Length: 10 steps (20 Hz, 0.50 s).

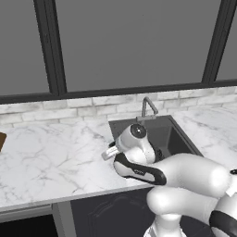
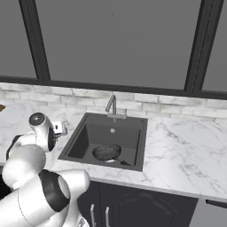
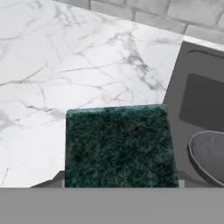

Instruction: Pick the pan and sponge and place them into the sink. Then turn on the water.

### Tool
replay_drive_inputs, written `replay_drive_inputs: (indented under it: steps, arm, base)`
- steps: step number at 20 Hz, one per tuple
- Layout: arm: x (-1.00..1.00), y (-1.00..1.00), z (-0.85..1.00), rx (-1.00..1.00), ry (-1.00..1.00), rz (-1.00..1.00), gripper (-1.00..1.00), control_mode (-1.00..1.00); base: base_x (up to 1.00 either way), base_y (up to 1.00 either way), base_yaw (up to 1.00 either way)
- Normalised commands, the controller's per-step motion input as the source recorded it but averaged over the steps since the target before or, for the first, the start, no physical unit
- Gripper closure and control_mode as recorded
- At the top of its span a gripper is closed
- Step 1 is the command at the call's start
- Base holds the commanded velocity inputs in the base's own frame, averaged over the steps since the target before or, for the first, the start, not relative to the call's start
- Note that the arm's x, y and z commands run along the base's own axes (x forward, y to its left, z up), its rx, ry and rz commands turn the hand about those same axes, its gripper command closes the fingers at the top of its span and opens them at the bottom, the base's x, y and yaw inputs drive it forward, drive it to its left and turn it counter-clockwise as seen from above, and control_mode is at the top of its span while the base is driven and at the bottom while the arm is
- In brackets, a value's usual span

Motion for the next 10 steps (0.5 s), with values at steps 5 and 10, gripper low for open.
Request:
replay_drive_inputs:
  steps: [5, 10]
  arm:
    - [-0.13, -0.37, 0.37, 0.03, 0.10, -0.08, 1.00, -1.00]
    - [-0.12, -0.37, 0.30, 0.01, 0.13, -0.07, 1.00, -1.00]
  base:
    - [0.00, 0.00, 0.00]
    - [0.00, 0.00, 0.00]
